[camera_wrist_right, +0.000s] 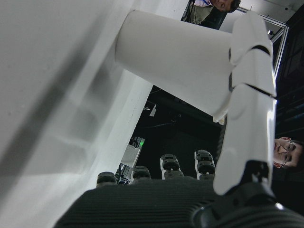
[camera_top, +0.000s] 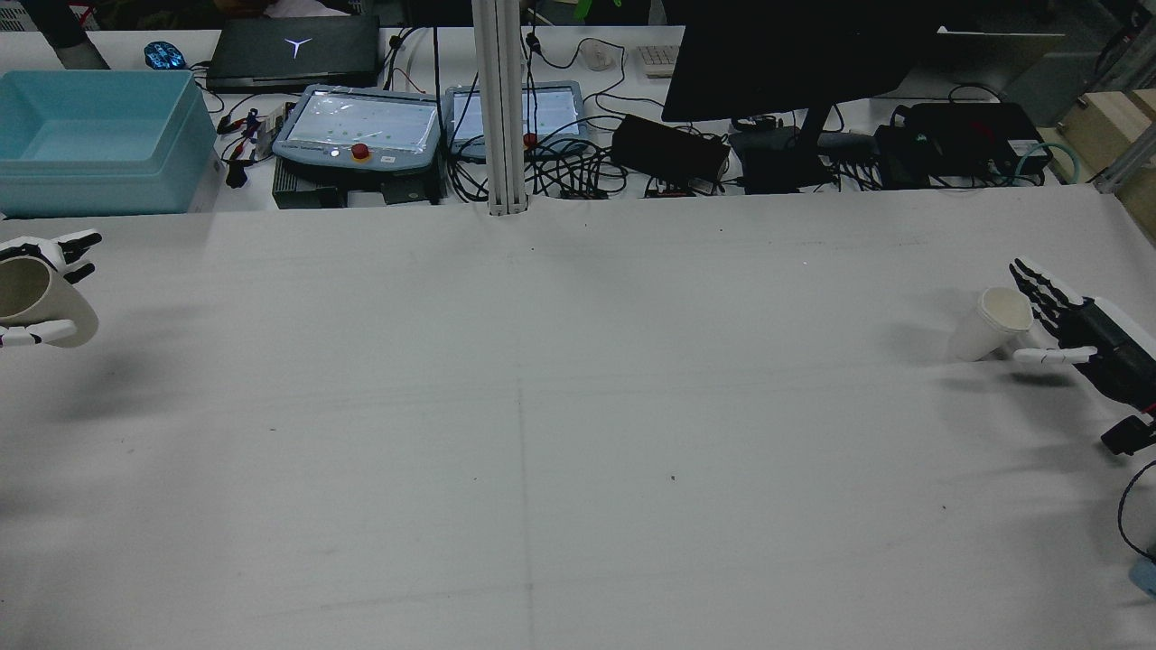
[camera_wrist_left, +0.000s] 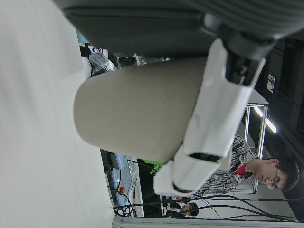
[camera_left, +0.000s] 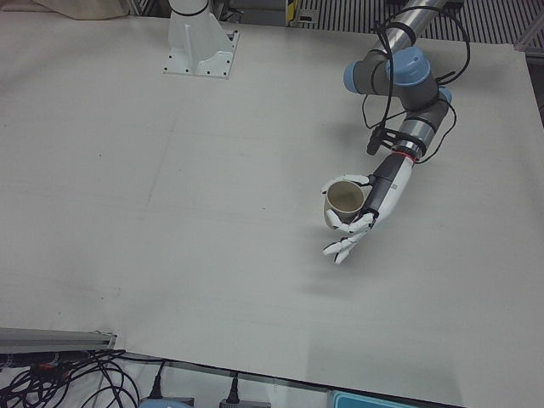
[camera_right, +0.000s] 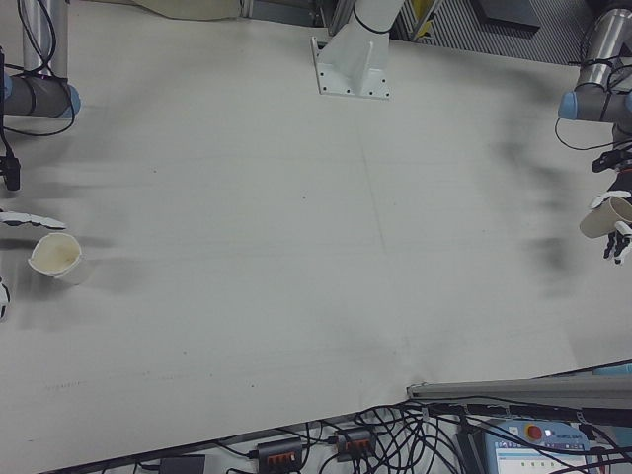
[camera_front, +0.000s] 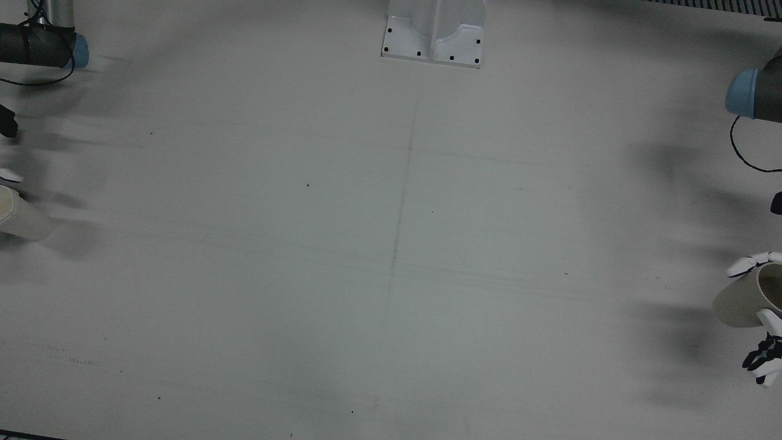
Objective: Pour water
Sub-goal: 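Reach the right hand to the white paper cup and grasp it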
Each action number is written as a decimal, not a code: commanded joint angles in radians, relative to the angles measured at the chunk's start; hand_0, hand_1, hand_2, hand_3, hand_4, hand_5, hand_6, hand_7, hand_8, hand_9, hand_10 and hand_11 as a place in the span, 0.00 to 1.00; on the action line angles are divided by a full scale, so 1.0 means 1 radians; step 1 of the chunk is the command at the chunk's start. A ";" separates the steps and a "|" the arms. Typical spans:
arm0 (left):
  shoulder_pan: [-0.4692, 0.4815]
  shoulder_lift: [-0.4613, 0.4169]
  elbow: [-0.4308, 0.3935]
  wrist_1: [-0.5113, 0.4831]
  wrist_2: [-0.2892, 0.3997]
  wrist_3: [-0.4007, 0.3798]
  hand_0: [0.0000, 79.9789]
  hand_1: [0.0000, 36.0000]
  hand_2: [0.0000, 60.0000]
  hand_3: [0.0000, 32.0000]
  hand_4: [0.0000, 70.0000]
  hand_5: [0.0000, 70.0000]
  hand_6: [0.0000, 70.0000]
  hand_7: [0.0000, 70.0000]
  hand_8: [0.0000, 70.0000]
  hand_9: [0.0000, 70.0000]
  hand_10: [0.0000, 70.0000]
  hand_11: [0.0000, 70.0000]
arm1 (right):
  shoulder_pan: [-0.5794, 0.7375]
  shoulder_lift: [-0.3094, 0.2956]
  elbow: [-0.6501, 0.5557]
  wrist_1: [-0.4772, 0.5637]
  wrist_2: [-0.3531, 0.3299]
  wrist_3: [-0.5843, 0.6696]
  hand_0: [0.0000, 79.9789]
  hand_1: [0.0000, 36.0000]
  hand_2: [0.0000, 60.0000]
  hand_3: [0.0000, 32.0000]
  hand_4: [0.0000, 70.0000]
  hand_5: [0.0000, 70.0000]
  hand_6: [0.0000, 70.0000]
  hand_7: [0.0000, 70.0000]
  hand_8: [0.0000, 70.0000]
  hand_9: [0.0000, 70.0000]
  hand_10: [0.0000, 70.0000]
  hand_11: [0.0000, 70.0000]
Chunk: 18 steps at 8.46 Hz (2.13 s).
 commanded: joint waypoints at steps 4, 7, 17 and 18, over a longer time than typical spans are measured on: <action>-0.001 -0.001 -0.002 0.001 0.001 -0.002 1.00 1.00 1.00 0.00 0.47 1.00 0.27 0.19 0.16 0.07 0.09 0.19 | -0.041 0.014 0.016 -0.003 0.002 -0.002 0.75 0.78 0.24 0.00 0.02 0.14 0.25 0.23 0.12 0.11 0.00 0.00; 0.001 -0.001 -0.002 0.002 0.001 -0.002 1.00 1.00 1.00 0.00 0.47 1.00 0.26 0.19 0.16 0.07 0.09 0.19 | -0.055 0.024 0.019 -0.003 0.004 -0.012 0.77 0.81 0.25 0.00 0.03 0.15 0.27 0.27 0.13 0.13 0.00 0.00; 0.000 -0.001 -0.002 0.005 -0.001 -0.002 1.00 1.00 1.00 0.00 0.46 1.00 0.26 0.19 0.16 0.07 0.09 0.19 | -0.079 0.030 0.019 -0.003 0.041 -0.014 1.00 0.96 0.47 0.00 0.32 0.28 0.71 0.84 0.70 0.90 0.00 0.00; 0.001 -0.001 -0.002 0.007 -0.001 -0.002 1.00 1.00 1.00 0.00 0.46 1.00 0.26 0.19 0.16 0.07 0.09 0.19 | -0.078 0.028 0.019 -0.003 0.041 -0.014 1.00 0.96 0.49 0.00 0.31 0.28 0.72 0.86 0.72 0.92 0.00 0.03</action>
